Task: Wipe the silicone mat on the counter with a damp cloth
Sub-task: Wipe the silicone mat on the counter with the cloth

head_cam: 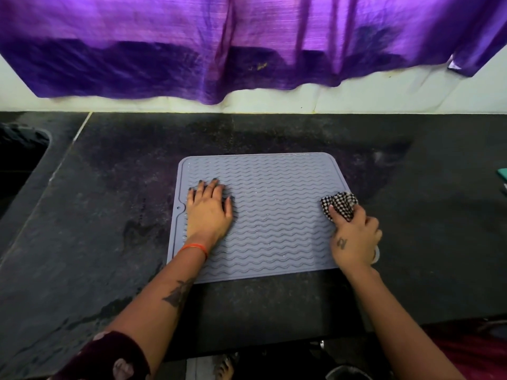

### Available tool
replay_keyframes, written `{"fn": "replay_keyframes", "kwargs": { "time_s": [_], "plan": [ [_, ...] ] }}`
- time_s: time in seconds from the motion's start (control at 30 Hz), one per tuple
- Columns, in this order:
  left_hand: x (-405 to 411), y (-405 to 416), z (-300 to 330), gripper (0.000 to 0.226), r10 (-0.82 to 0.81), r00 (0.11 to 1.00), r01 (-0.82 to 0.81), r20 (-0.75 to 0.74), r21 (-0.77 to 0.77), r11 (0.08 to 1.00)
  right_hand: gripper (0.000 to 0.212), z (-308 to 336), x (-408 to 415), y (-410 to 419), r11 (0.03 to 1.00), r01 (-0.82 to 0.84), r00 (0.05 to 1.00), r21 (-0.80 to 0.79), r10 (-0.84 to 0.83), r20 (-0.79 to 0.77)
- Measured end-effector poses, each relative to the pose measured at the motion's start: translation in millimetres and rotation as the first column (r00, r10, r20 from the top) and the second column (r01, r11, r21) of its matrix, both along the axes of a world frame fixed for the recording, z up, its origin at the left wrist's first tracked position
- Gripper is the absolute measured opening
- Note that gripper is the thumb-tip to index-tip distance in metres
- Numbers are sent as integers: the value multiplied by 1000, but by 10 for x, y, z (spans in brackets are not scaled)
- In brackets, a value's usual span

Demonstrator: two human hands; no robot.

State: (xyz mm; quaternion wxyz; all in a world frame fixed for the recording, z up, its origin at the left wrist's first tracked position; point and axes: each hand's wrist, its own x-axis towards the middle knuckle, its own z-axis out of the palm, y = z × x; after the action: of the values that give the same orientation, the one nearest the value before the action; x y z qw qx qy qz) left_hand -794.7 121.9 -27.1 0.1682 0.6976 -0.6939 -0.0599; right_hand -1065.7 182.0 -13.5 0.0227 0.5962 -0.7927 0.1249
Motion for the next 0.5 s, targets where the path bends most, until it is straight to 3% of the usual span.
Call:
{"fn": "replay_keyframes", "kwargs": {
  "time_s": [0.07, 0.2, 0.37, 0.5],
  "plan": [
    [-6, -2, 9, 61, 3, 1000, -3, 2, -4, 1000, 51, 15, -16, -9, 995, -97, 995, -7, 97, 19],
    [-1, 1, 17, 61, 1, 1000, -1, -3, -2, 1000, 56, 71, -127, -36, 923, -341, 887, -180, 379, 264],
    [11, -1, 21, 52, -9, 1000, 9, -9, 8, 1000, 52, 99, -223, 240, 983, -89, 984, -158, 111, 137],
    [13, 7, 27, 57, -12, 999, 11, -34, -4, 1000, 54, -96, -31, 464, 981, -99, 995, -166, 97, -21]
  ]
}}
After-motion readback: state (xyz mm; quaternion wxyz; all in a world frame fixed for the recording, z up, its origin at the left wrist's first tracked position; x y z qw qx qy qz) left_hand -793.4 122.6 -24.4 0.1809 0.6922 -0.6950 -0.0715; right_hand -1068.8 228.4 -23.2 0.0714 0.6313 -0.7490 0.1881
